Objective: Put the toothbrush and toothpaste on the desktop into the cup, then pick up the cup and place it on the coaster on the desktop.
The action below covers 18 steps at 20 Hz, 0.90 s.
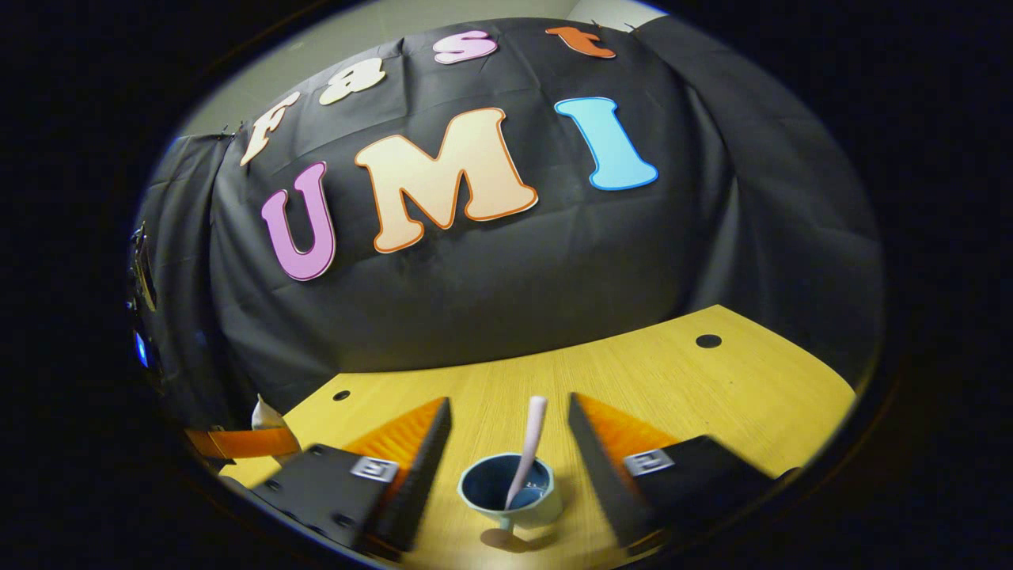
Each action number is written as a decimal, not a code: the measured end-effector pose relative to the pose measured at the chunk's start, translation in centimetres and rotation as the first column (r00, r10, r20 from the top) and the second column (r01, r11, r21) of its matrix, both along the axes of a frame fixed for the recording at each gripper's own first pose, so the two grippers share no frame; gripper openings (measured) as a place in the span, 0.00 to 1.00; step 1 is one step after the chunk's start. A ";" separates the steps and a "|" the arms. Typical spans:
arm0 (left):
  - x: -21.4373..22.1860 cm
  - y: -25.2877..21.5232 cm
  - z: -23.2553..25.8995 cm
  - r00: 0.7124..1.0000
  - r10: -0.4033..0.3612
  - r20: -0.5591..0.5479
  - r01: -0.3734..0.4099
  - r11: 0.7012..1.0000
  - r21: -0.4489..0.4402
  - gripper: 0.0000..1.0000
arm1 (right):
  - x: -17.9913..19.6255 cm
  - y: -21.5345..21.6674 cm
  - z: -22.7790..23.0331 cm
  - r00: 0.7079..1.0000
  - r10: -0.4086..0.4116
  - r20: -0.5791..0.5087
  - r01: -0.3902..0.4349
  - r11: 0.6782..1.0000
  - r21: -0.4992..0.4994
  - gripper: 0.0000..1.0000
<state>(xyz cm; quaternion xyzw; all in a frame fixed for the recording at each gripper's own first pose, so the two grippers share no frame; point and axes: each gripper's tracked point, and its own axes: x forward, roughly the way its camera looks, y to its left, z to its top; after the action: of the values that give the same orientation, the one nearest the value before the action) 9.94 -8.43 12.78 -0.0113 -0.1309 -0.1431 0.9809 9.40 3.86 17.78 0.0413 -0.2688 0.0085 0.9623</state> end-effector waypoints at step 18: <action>5.3 -15.1 2.6 0.924 -0.326 0.198 0.274 0.929 0.247 0.01 | -9.6 -16.2 -6.2 0.941 -0.336 -0.037 0.337 0.928 0.159 0.98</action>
<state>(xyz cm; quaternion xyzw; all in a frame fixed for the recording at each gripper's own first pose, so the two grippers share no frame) 15.21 -23.49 15.36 0.0920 -0.2269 -0.3060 0.9200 -0.21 -12.31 11.59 0.0731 -0.2672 -0.1787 0.9441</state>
